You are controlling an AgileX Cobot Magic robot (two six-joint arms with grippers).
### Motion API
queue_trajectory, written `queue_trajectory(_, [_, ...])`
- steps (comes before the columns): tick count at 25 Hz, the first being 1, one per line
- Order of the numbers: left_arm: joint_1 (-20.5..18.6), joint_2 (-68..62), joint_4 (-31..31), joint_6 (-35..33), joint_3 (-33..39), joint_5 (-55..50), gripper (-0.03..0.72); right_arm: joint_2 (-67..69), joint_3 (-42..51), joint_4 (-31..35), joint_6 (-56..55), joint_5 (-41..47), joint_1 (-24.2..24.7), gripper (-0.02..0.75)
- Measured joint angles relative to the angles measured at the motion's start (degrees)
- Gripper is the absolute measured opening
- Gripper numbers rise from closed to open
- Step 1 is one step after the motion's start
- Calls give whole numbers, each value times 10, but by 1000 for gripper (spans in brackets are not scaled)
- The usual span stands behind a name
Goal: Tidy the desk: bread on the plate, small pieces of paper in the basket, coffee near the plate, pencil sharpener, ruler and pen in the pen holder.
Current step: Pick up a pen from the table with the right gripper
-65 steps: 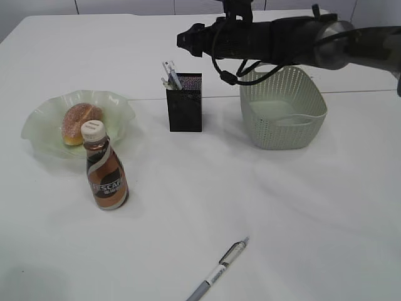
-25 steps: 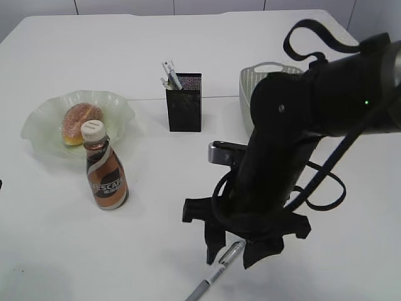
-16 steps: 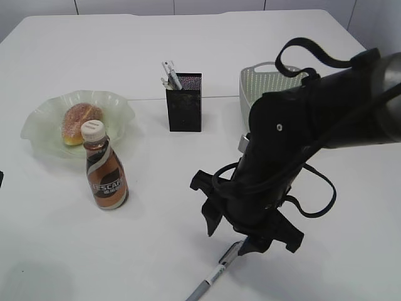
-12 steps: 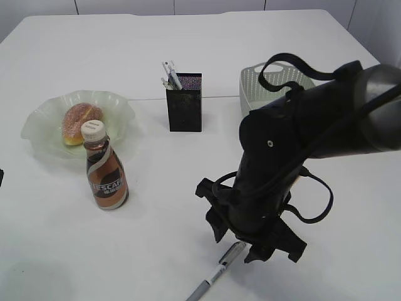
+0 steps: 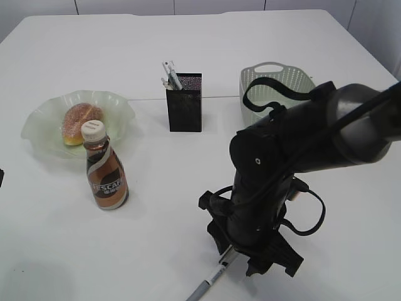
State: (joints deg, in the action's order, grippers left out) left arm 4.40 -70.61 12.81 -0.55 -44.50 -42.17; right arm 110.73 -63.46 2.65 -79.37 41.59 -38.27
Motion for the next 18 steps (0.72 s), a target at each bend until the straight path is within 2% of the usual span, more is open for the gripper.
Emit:
queue_trajectory(6, [0, 0, 0, 0, 0, 0, 433, 5, 0, -26, -31, -1, 0, 406])
queue_trajectory(18, [0, 0, 0, 0, 0, 0, 433, 32, -11, -30, -43, -14, 0, 406])
